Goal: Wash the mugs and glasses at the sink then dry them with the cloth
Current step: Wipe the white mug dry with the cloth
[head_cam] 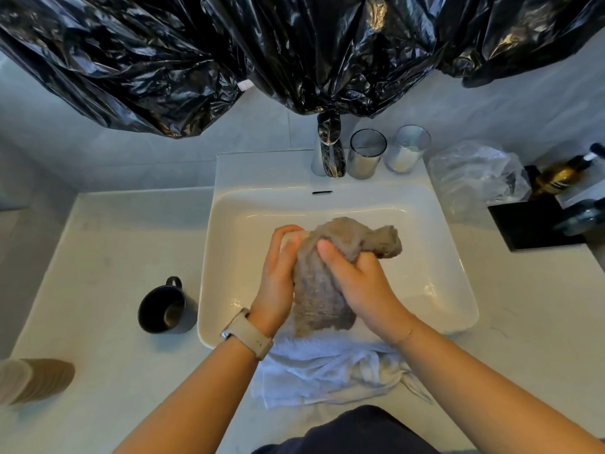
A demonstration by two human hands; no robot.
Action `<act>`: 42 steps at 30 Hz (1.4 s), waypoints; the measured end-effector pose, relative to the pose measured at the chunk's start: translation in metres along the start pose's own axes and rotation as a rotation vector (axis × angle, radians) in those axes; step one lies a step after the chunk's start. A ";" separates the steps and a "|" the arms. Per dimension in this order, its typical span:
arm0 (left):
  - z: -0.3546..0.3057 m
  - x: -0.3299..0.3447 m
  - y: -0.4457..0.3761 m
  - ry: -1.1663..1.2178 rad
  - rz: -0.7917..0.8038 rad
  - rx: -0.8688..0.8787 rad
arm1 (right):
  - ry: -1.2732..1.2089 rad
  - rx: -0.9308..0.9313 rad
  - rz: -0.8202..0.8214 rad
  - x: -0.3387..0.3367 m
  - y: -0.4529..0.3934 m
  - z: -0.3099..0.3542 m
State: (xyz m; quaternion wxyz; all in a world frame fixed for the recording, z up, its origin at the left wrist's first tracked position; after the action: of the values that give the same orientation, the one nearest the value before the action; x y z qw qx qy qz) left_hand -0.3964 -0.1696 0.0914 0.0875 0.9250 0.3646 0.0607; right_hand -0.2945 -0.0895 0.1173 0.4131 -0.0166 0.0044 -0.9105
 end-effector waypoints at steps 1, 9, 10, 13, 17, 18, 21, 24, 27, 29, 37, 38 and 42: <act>0.002 0.001 -0.003 0.121 0.031 -0.209 | 0.135 -0.114 0.075 -0.002 0.004 -0.002; -0.008 0.013 0.001 0.133 -0.101 -0.299 | 0.135 -0.235 0.052 -0.018 0.026 -0.014; -0.010 0.014 0.004 0.063 -0.156 -0.164 | -0.044 -0.109 -0.047 -0.014 0.022 -0.010; -0.007 0.016 0.014 -0.295 -0.211 0.126 | -0.271 0.257 -0.264 -0.018 0.003 -0.009; -0.003 0.011 0.017 -0.622 -0.135 0.464 | -0.272 0.692 -0.166 -0.027 -0.020 -0.012; -0.001 0.010 0.015 -0.668 -0.102 0.505 | -0.268 0.720 -0.120 -0.028 -0.024 -0.013; 0.004 0.004 0.013 -0.673 -0.070 0.524 | -0.164 0.664 -0.076 -0.028 -0.028 -0.012; 0.009 -0.003 0.014 -0.542 -0.063 0.490 | -0.093 0.580 -0.104 -0.024 -0.020 -0.014; 0.012 0.001 0.014 -0.235 -0.074 0.193 | 0.040 0.305 -0.143 -0.018 -0.007 -0.014; 0.019 0.005 0.012 0.048 -0.104 -0.076 | 0.168 0.035 -0.129 -0.007 0.006 -0.013; 0.015 0.002 0.009 0.470 -0.093 -0.809 | 0.451 -0.452 0.219 -0.041 0.042 -0.019; 0.013 0.005 0.010 0.498 -0.064 -0.880 | 0.438 -0.453 0.197 -0.050 0.042 -0.017; 0.010 0.014 0.015 0.708 0.086 -1.065 | 0.233 -0.252 -0.138 -0.074 0.032 -0.018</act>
State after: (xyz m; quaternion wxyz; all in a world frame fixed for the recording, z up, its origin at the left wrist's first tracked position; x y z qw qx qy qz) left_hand -0.3743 -0.1723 0.0856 0.4067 0.6927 0.2539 0.5387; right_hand -0.2225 -0.0551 0.0966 0.3411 0.0372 0.1650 -0.9247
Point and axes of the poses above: each hand's wrist, its own y-axis away from the middle knuckle, its own x-axis out of the palm, z = x × y, the point moved 3 cm from there along -y, towards the middle knuckle, and after that the axes turned 10 degrees about -x, right-handed, at the moved point
